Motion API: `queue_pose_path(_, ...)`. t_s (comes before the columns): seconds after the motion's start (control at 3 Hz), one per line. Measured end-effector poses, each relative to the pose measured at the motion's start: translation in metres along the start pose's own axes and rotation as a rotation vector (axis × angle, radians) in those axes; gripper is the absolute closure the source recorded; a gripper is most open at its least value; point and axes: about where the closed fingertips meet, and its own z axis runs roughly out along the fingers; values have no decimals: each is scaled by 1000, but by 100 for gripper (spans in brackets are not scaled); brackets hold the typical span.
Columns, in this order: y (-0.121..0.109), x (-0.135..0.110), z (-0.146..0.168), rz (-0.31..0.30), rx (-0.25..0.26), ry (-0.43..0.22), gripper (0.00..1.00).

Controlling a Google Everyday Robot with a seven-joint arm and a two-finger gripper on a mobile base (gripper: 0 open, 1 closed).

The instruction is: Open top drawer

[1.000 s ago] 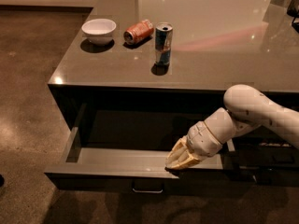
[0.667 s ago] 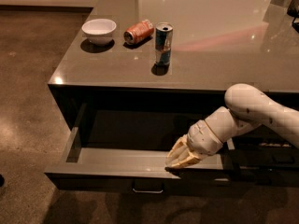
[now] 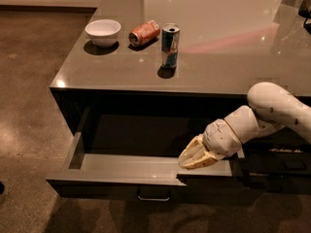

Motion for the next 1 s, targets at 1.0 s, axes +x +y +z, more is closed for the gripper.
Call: queue_pose_path(1.0, -34, 38, 52, -3, 73, 187, 100)
